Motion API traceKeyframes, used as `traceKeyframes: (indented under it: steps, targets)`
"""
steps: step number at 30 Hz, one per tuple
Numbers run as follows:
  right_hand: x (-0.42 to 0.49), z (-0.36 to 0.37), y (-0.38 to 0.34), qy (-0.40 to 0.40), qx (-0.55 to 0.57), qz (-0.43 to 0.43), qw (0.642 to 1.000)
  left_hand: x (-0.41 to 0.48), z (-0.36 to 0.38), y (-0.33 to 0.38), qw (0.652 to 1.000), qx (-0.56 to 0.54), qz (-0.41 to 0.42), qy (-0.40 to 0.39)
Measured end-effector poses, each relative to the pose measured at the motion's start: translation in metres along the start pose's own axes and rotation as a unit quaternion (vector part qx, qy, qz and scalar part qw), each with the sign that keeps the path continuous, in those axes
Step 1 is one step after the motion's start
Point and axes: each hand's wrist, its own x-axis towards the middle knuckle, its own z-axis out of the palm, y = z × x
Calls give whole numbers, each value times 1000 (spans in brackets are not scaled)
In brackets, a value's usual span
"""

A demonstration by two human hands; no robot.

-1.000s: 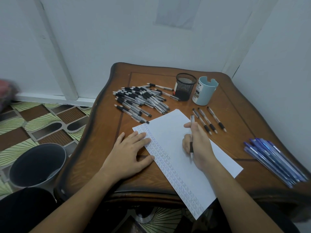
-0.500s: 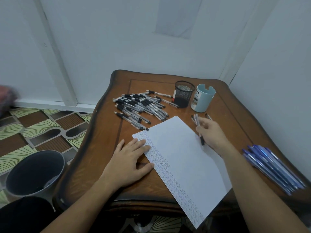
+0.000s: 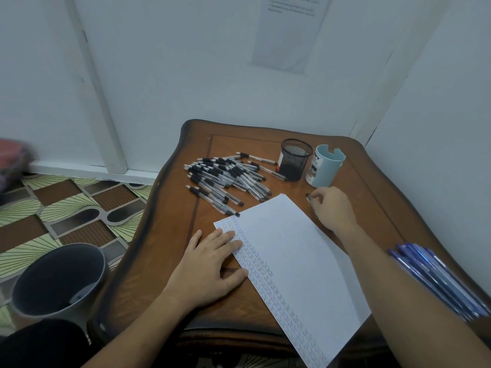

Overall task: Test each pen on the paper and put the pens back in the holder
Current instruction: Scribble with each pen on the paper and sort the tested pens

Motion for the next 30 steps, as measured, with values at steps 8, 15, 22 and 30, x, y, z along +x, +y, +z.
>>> traceKeyframes:
  steps: [8, 15, 22, 30]
  targets:
    - [-2, 53, -78, -75, 161, -9, 984, -1, -2, 0, 1000, 8, -6, -12]
    - [9, 47, -83, -73, 200, 14, 977, -1, -3, -1, 1000, 16, -8, -18]
    - [-5, -6, -70, -5, 651, 163, 742, -1, -4, 1, 999, 32, -11, -29]
    - [-55, -31, -50, -64, 676, 84, 730, 0, -3, 4, 998, 50, -21, -27]
